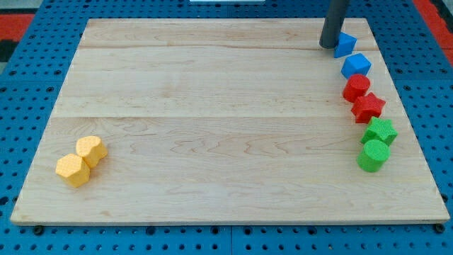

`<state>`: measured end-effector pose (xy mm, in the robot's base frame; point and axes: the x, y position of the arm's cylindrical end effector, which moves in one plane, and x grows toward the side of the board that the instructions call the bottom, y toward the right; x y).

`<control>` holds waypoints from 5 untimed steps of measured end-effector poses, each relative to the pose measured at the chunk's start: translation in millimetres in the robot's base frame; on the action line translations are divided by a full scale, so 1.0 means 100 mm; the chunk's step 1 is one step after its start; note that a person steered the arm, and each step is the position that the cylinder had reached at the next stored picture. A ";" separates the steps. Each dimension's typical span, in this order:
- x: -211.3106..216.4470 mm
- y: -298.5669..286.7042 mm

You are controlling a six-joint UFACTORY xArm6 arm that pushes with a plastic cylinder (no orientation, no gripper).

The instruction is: Push the green circle slightly towards right

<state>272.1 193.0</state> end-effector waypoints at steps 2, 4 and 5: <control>0.21 -0.22; 1.15 -0.99; 1.71 -1.07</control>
<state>443.1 86.5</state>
